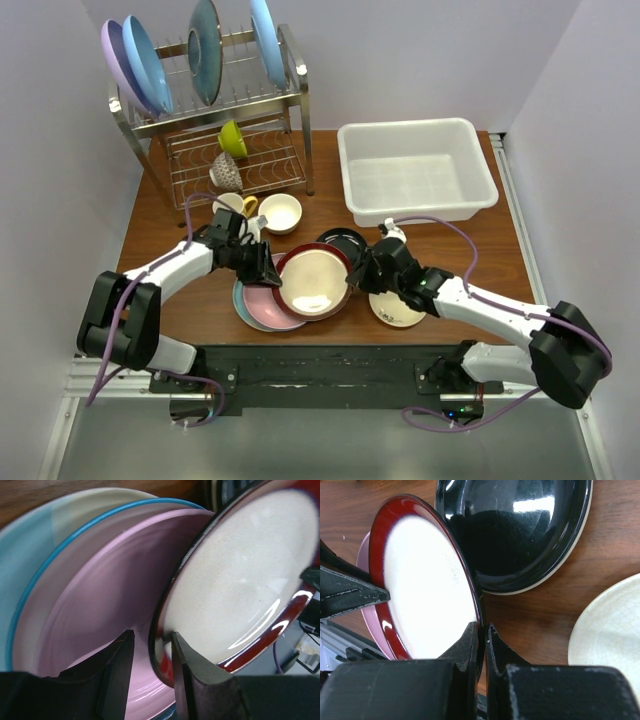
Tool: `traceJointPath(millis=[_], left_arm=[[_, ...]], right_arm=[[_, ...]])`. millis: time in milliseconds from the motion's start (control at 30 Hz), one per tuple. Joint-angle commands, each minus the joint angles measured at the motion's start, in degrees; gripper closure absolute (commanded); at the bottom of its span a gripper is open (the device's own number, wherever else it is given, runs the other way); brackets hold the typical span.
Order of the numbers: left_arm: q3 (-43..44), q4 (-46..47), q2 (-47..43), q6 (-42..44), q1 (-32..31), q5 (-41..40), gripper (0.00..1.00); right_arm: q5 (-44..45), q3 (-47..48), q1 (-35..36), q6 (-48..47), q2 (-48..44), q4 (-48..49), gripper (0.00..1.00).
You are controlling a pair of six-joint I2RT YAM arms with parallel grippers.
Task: Place the plates into the plastic bin on the countertop
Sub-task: Pick up the plate at the center of the board.
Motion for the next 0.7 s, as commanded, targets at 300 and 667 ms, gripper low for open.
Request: traceJointPath(millis=[300, 667], left_arm=[[-4.6, 14.3, -1.1, -3.6, -0.4, 14.1, 0.98], [-2.9, 14.7, -9.2, -5.2, -0.3, 14.6, 1.00]], right_arm=[[-4.0, -2.3, -0.7, -0.1, 0.9, 7.3, 1.00], [-4.2, -5.3, -1.4, 0.4, -3.1, 8.7, 0.67]])
